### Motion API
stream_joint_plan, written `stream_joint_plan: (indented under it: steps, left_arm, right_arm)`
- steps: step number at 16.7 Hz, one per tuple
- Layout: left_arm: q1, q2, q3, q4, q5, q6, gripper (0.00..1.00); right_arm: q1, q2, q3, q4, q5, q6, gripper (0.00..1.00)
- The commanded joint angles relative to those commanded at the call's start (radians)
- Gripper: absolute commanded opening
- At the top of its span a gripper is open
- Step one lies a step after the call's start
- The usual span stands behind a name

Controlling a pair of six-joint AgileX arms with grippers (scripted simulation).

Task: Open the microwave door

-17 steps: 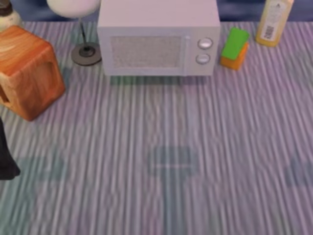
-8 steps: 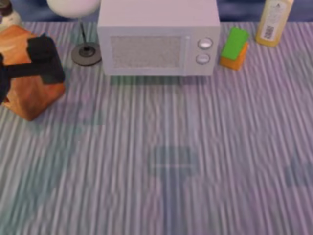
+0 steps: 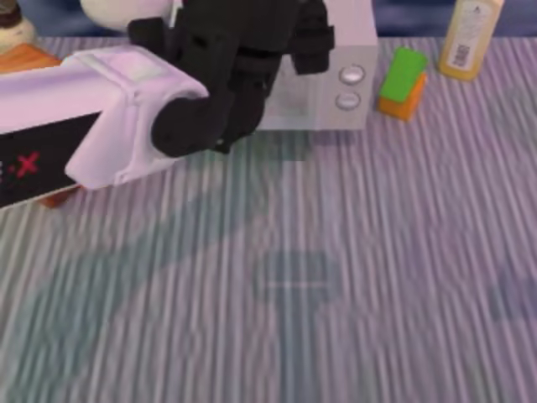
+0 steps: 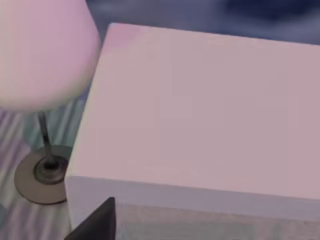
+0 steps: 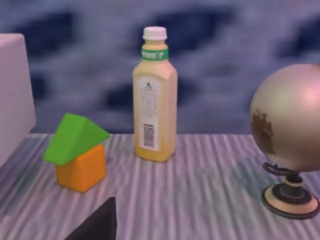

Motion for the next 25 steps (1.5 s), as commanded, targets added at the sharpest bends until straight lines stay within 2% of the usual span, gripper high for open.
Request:
stream_joint_plan:
  steps: [4, 8, 13, 20, 24, 25]
  left_arm:
    - [-0.106, 0.237, 0.160, -0.027, -0.093, -0.050, 1.00]
    - [-0.143, 0.318, 0.212, -0.041, -0.125, -0.065, 1.00]
    - [-0.137, 0.319, 0.211, -0.038, -0.121, -0.062, 1.00]
    - [-0.033, 0.522, 0.380, 0.050, -0.032, 0.020, 1.00]
    - [-0.025, 0.533, 0.391, 0.056, -0.025, 0.026, 1.00]
    - [-0.025, 0.533, 0.391, 0.056, -0.025, 0.026, 0.92]
  right_arm:
    - [0.000, 0.000, 0.000, 0.000, 0.000, 0.000, 1.00]
    - [0.000, 0.000, 0.000, 0.000, 0.000, 0.000, 1.00]
    - [0.000, 0.000, 0.000, 0.000, 0.000, 0.000, 1.00]
    - [0.000, 0.000, 0.000, 0.000, 0.000, 0.000, 1.00]
    - [0.000, 0.000, 0.000, 0.000, 0.000, 0.000, 1.00]
    - [0.000, 0.000, 0.000, 0.000, 0.000, 0.000, 1.00]
